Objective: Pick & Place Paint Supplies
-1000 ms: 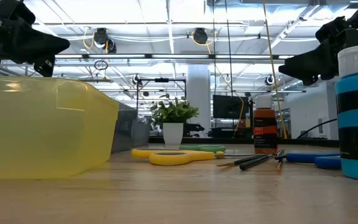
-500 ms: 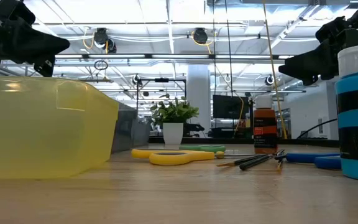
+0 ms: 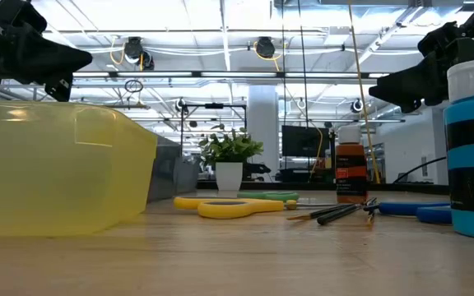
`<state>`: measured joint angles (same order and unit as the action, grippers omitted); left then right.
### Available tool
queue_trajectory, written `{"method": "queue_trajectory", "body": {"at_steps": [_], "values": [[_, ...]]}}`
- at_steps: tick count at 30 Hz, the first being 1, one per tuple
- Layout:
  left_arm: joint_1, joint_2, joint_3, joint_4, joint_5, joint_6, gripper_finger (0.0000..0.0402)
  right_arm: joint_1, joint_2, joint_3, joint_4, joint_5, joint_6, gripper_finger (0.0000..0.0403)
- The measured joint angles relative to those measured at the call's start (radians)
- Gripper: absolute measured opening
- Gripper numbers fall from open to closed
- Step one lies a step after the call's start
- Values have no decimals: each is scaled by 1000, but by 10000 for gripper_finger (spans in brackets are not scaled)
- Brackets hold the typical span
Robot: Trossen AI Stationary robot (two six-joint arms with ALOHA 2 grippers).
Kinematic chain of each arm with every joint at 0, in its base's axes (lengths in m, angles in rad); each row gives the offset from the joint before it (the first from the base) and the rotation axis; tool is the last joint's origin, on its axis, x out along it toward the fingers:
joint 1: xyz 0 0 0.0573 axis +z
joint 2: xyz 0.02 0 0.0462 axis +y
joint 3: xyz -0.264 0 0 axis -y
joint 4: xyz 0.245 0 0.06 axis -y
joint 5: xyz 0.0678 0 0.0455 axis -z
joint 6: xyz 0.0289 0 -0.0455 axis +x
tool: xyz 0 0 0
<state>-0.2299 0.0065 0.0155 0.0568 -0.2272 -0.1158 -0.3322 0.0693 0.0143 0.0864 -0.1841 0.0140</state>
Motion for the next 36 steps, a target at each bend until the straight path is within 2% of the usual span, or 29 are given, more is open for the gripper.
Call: {"method": "queue_trajectory", "body": {"at_steps": [36], "values": [[0,0,0,0,0,0,21,0,0,0,20,0,0,185]]}}
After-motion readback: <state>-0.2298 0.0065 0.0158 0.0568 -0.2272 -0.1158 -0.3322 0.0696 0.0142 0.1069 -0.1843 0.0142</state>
